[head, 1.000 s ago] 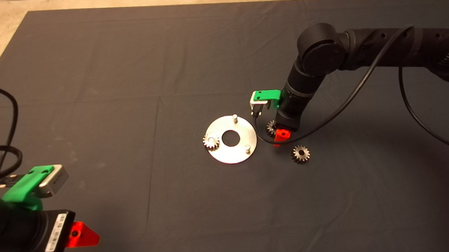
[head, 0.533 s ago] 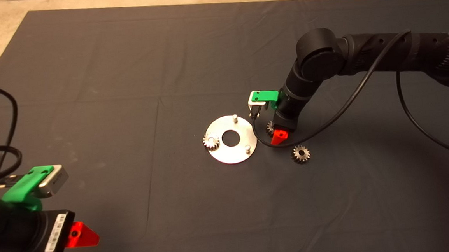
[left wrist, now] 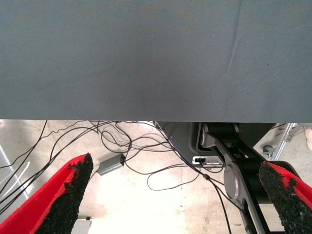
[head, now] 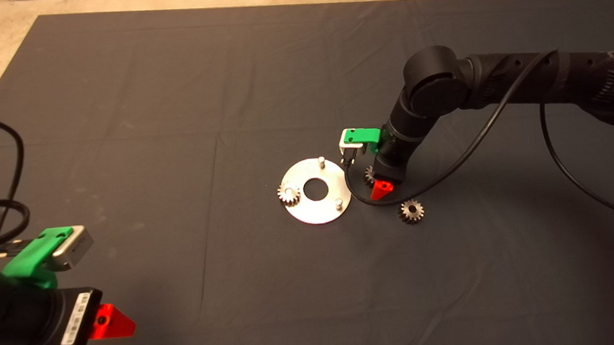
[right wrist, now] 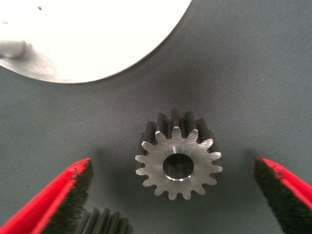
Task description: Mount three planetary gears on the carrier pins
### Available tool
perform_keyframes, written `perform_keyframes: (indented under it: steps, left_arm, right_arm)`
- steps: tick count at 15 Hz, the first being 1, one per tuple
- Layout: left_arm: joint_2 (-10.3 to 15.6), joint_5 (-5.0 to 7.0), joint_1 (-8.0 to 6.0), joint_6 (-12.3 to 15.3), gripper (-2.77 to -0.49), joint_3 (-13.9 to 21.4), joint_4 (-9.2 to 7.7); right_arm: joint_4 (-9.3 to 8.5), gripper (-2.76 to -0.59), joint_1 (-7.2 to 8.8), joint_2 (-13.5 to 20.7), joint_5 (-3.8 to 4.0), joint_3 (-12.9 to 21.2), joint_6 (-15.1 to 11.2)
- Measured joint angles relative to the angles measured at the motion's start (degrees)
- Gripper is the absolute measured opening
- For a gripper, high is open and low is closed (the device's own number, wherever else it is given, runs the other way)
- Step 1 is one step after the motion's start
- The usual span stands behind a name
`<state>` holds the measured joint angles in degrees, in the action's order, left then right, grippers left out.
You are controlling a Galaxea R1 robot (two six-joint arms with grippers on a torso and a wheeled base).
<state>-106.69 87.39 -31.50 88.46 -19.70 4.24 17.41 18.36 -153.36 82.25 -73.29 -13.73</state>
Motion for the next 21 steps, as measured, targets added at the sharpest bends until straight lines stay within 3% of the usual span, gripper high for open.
perform_keyframes:
  steps: [2,7,21]
  left_arm:
    - [0.00,0.00,0.02,0.00,-0.80,0.00,-0.02]
    - [0.00,0.00,0.00,0.00,-0.80,0.00,-0.04]
    - [-0.01,0.00,0.01,0.00,-0.80,0.00,-0.19]
  right_arm:
    - [0.48,-0.98,-0.89,-0.01,0.00,0.00,-0.02]
    - [0.69,-1.22,-1.35,-0.01,0.02,0.00,-0.04]
    - [1.05,-1.68,-1.36,-0.01,0.02,0.00,-0.02]
